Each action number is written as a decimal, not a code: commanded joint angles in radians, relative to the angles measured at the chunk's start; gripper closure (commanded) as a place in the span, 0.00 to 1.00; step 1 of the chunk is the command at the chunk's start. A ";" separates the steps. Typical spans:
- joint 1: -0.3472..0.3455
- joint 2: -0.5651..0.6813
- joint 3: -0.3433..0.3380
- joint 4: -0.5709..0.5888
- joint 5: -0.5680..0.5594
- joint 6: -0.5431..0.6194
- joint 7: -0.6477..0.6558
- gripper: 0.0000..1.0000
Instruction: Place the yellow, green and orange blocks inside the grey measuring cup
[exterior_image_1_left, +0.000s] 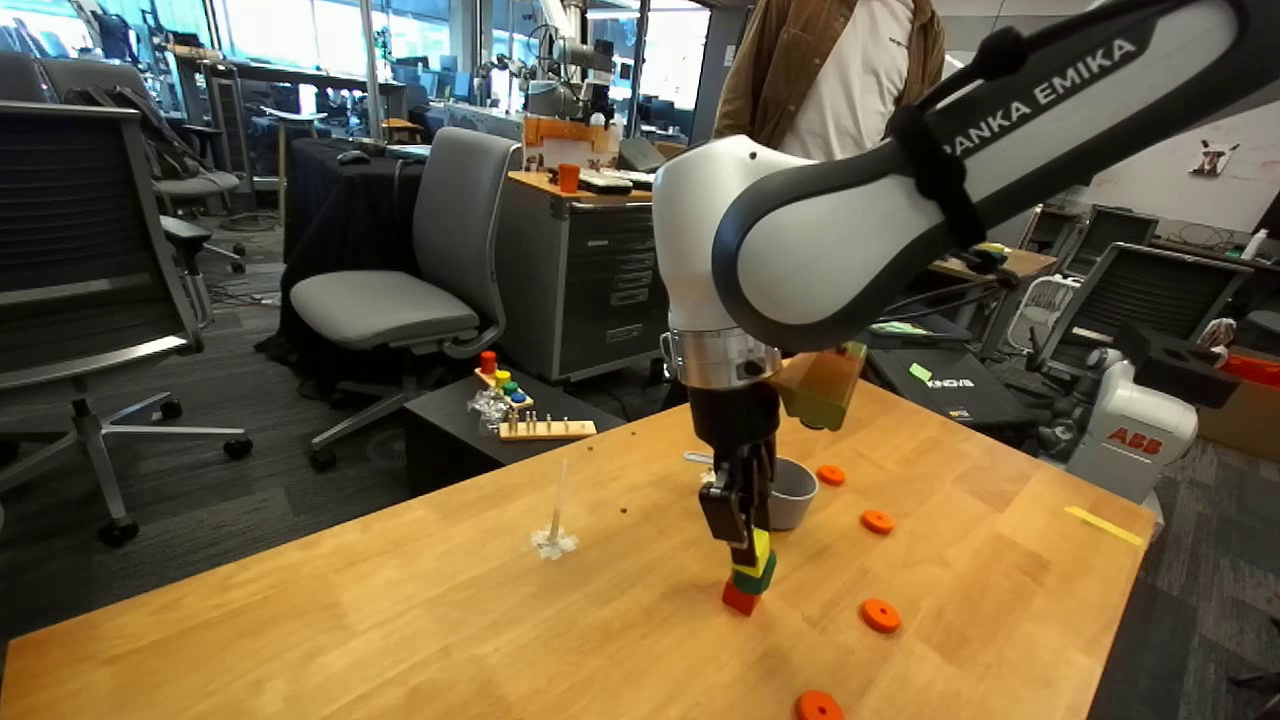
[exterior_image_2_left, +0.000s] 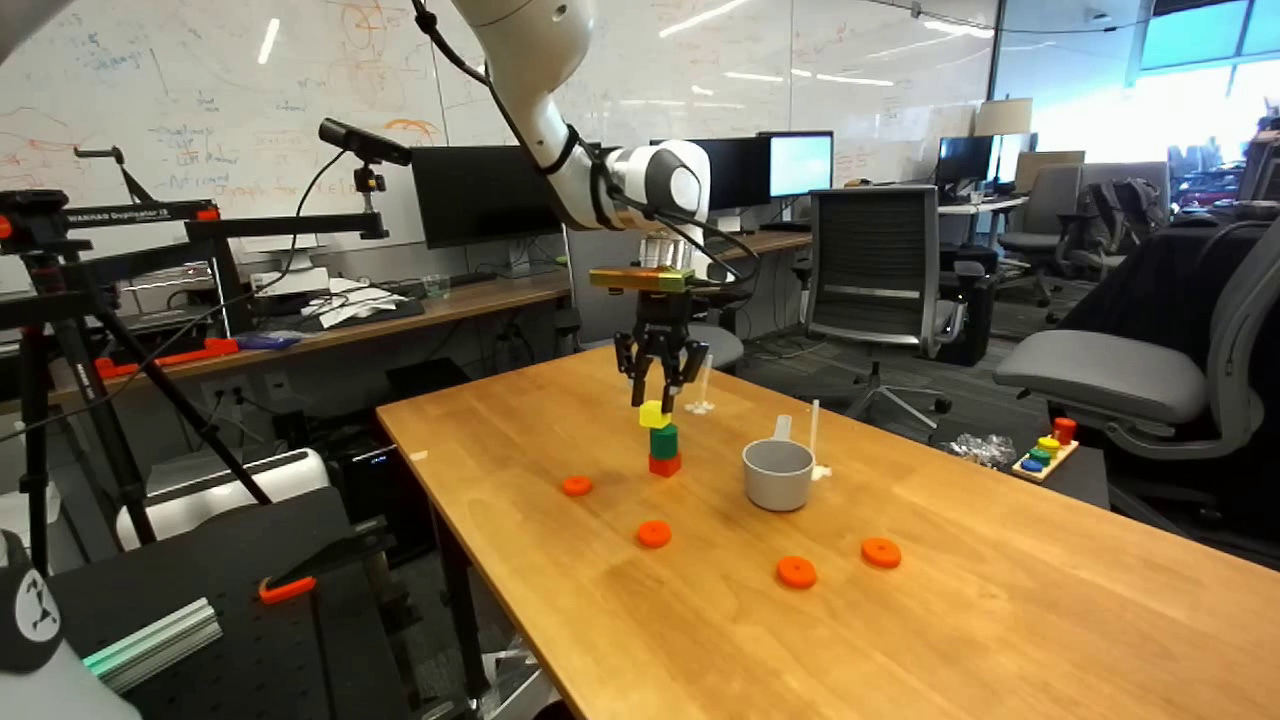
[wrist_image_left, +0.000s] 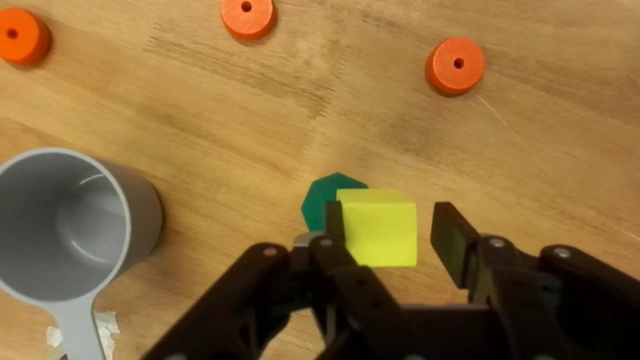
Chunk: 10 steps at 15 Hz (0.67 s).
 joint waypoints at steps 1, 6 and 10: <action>-0.001 0.010 -0.005 0.041 0.000 -0.030 -0.020 0.80; -0.017 0.008 -0.003 0.039 0.012 -0.023 -0.022 0.86; -0.019 -0.010 -0.002 0.039 0.014 -0.020 -0.013 0.86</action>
